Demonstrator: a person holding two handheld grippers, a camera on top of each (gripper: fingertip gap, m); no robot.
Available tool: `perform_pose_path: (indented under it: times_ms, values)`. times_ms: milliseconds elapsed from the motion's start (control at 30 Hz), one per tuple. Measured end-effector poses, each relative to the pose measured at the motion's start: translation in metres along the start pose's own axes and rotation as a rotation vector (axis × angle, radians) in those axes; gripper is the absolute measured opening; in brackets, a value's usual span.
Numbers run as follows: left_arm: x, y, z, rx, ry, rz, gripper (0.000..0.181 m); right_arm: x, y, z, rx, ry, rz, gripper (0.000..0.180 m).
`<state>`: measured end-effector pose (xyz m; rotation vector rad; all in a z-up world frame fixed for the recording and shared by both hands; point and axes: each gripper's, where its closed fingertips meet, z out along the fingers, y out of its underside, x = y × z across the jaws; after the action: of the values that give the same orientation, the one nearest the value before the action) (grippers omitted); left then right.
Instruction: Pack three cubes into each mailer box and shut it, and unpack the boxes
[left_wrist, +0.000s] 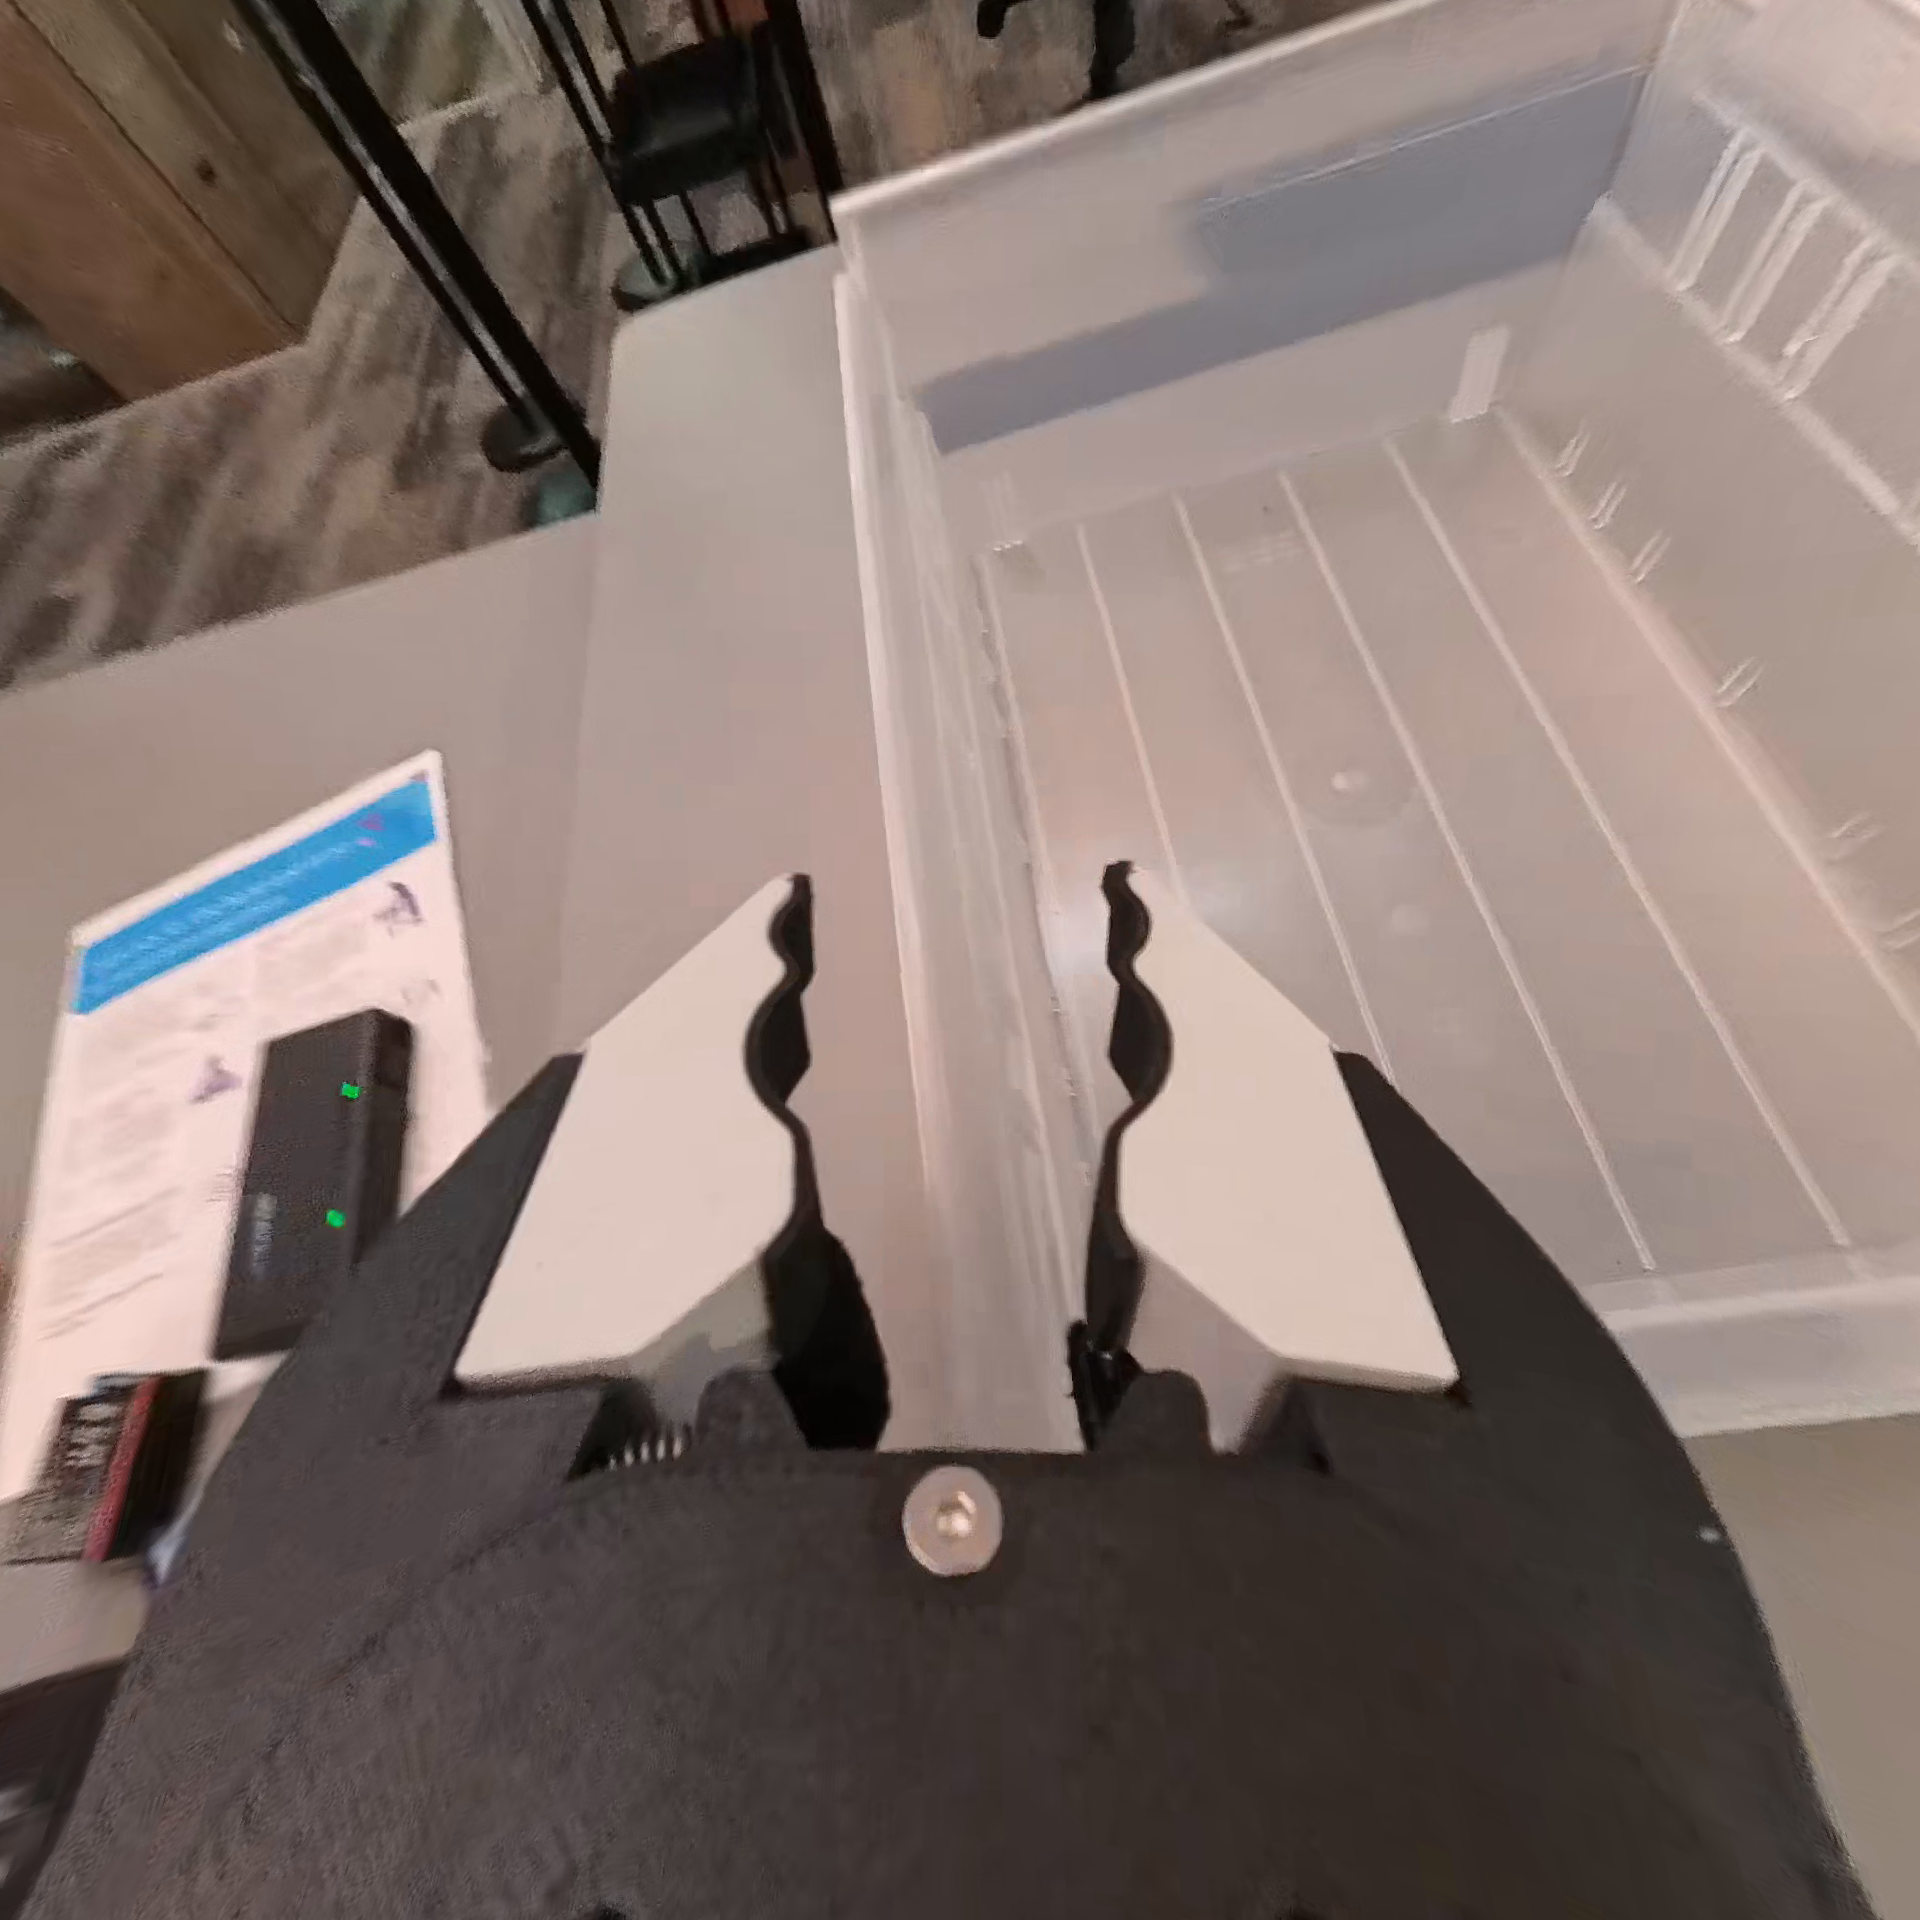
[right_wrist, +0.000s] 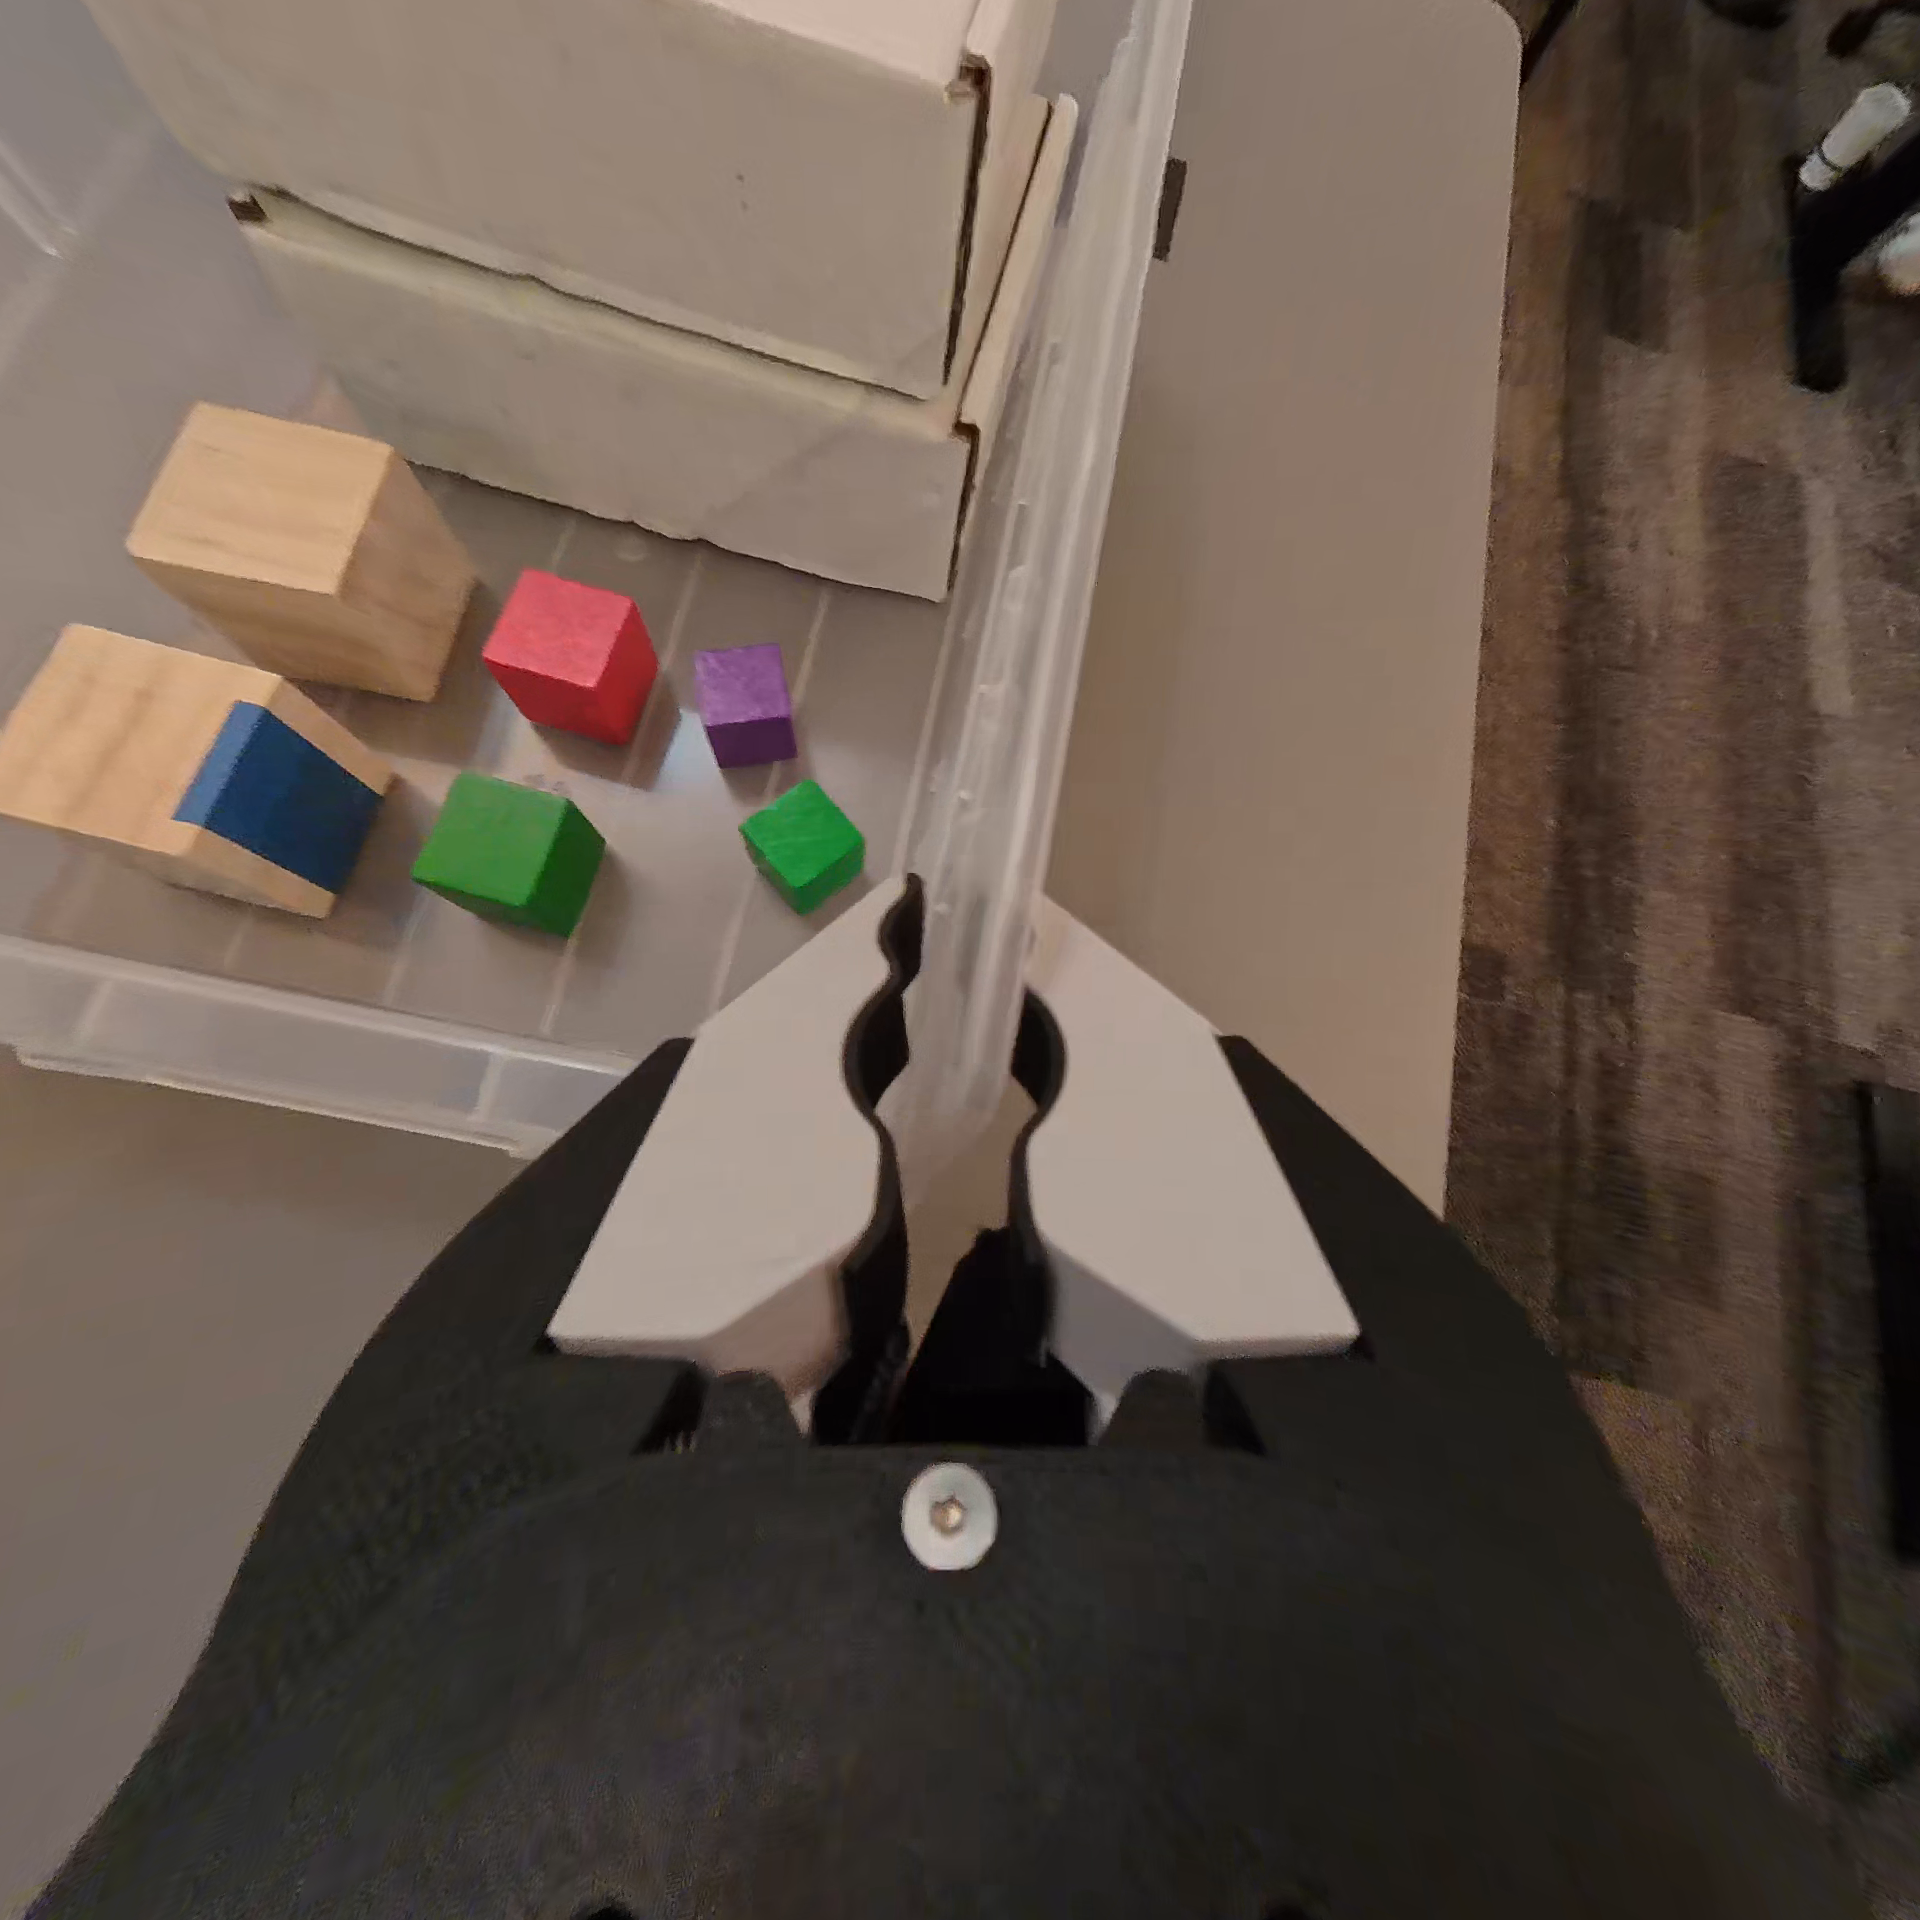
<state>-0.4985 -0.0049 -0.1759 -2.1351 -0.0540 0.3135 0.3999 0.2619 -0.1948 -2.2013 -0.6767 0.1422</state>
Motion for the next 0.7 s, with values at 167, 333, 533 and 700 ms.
perform_pose_path:
  times_ms: [167, 333, 533, 700]
  values:
    - [0.003, 0.008, 0.007, -0.002, 0.023, -0.025, 0.01, -0.001, -0.001, 0.001, 0.027, -0.001, 0.026, 0.004]
    - [0.006, 0.005, 0.009, 0.039, 0.098, -0.139, 0.004, -0.008, -0.002, 0.0, 0.032, 0.013, 0.03, 0.004]
    - [0.006, 0.0, 0.005, 0.084, 0.093, -0.138, 0.003, -0.031, -0.002, -0.004, 0.031, 0.013, 0.025, 0.003]
    - [0.005, -0.011, -0.005, 0.151, 0.1, -0.162, 0.003, -0.052, -0.002, -0.009, 0.043, 0.025, 0.057, 0.003]
